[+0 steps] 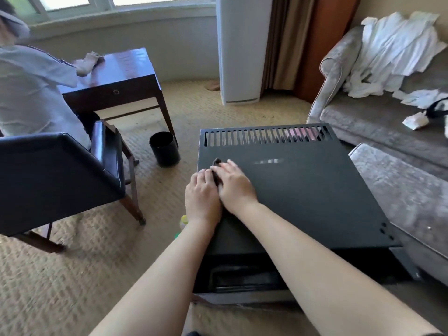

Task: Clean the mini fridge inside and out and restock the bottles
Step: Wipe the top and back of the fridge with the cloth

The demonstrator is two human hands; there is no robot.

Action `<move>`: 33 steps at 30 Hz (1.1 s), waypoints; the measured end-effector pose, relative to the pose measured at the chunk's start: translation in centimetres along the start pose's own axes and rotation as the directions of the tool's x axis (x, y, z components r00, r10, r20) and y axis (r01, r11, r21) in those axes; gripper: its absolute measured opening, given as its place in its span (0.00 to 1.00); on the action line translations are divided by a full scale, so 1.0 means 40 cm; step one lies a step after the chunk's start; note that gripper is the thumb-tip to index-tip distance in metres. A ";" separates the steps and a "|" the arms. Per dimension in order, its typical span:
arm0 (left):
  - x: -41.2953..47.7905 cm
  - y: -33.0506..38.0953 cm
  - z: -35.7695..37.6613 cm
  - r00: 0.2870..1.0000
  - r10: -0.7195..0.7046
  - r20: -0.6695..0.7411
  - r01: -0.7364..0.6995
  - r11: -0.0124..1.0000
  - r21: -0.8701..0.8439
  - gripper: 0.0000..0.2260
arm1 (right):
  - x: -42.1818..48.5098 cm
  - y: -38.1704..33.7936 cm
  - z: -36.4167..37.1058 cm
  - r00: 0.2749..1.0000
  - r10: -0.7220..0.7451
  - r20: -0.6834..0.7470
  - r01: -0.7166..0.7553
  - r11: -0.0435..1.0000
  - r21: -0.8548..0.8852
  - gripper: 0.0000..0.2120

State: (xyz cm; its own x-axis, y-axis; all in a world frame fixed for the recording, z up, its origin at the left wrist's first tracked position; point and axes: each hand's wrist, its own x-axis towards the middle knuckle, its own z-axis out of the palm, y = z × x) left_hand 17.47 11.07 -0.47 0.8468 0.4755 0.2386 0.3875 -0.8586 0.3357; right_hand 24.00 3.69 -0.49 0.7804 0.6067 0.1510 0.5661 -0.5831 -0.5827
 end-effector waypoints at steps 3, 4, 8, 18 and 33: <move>0.001 -0.002 0.002 0.998 -0.049 -0.040 0.047 0.998 -0.047 0.22 | 0.014 0.038 -0.040 0.992 -0.111 0.056 0.116 0.989 -0.089 0.18; -0.001 -0.001 0.001 0.998 -0.049 -0.049 0.047 0.998 -0.043 0.22 | 0.021 0.084 -0.071 0.993 -0.118 0.029 0.121 0.985 -0.123 0.17; 0.002 -0.006 0.018 0.996 -0.058 -0.074 0.055 0.998 -0.043 0.18 | 0.051 0.334 -0.238 0.970 0.144 -0.197 -0.179 0.969 -0.168 0.16; 0.004 -0.017 0.005 0.934 -0.353 -0.060 0.316 0.892 -0.324 0.15 | 0.094 0.207 -0.130 0.979 0.060 -0.197 -0.085 0.988 -0.125 0.14; 0.100 -0.312 -0.140 0.944 -0.258 0.206 0.330 0.719 -0.612 0.10 | 0.345 -0.028 0.057 0.997 -0.065 0.042 0.066 0.997 -0.032 0.16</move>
State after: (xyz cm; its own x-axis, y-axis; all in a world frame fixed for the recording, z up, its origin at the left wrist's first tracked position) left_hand 13.99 24.77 1.40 0.7744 0.6308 -0.0496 0.3353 -0.3427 0.8776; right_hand 33.53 13.95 0.41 0.7302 0.6654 0.1549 0.6248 -0.5588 -0.5452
